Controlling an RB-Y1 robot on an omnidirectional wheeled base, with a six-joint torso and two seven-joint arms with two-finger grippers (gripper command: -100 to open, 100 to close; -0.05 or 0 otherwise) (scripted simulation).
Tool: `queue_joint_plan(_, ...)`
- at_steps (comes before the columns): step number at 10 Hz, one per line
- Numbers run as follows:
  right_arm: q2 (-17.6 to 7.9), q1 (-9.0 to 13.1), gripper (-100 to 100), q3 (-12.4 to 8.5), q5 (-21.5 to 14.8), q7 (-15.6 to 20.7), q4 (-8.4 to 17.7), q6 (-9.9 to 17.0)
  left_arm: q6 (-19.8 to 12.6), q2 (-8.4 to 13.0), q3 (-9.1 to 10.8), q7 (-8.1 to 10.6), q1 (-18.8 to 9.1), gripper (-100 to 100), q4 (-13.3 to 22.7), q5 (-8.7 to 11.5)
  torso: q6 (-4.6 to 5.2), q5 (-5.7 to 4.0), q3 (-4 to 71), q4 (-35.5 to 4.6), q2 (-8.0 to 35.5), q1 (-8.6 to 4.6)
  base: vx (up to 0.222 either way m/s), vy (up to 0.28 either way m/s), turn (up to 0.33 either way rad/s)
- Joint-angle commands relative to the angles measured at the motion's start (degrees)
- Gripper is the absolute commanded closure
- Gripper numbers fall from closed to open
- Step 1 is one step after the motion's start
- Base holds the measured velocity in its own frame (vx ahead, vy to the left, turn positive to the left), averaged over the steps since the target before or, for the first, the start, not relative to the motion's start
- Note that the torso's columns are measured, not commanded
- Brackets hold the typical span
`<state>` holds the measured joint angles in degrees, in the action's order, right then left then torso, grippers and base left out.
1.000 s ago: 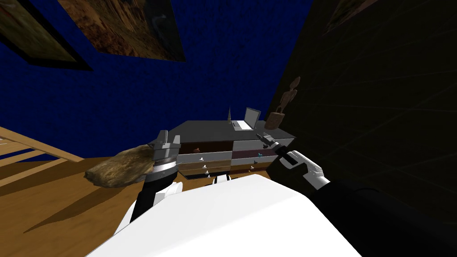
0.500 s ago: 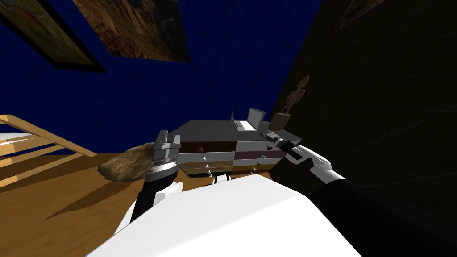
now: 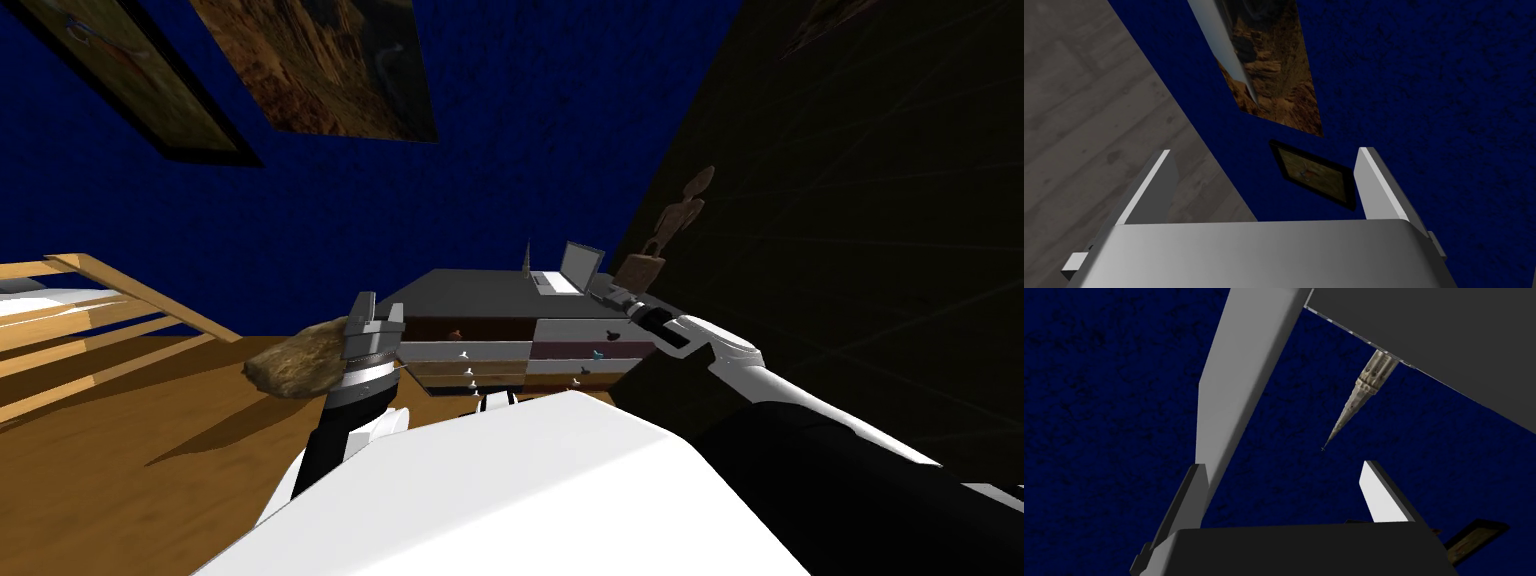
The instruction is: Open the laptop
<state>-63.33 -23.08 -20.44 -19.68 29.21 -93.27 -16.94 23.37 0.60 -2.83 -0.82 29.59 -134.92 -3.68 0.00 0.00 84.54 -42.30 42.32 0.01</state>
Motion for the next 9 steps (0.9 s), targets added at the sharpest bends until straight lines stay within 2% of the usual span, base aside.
queue_joint_plan(1,-4.2,0.8,-100,-0.7,-0.9,1.9,2.4,1.1,0.0,0.0,0.0,0.0,0.0,0,0.0,0.0,0.0,0.0,0.0,0.0,0.0,-0.02,0.01,0.03,0.067)
queue_joint_plan(2,-5.8,1.1,-100,-1.3,-1.5,3.2,4.0,1.4,0.0,0.0,0.0,0.0,0.0,0,0.0,0.0,-0.02,0.0,0.0,0.0,0.0,0.0,0.018,0.037,0.117)
queue_joint_plan(3,-6.5,1.1,-100,-1.3,-1.5,3.2,4.0,1.4,0.0,0.0,0.0,0.0,0.0,0,0.0,0.0,-0.01,0.02,0.0,0.0,-0.1,0.02,0.018,0.026,0.031)
queue_joint_plan(7,-13.8,2.1,-100,-3.5,-3.7,7.7,9.5,2.5,0.0,0.0,0.0,0.0,0.0,0,0.0,0.0,0.0,0.01,0.0,0.0,0.0,0.03,0.015,0.033,0.082)
queue_joint_plan(8,-14.1,2.1,-100,-3.5,-3.7,7.7,9.5,2.5,0.0,0.0,0.0,0.0,0.0,0,0.0,0.0,0.01,0.0,0.0,0.0,0.0,0.0,0.016,0.021,0.023)
queue_joint_plan(9,-15.7,2.3,-100,-3.9,-4.1,8.6,10.6,2.7,0.0,0.0,0.0,0.0,0.0,0,0.0,0.0,0.02,-0.01,0.0,0.0,0.0,-0.05,0.014,0.018,0.042)
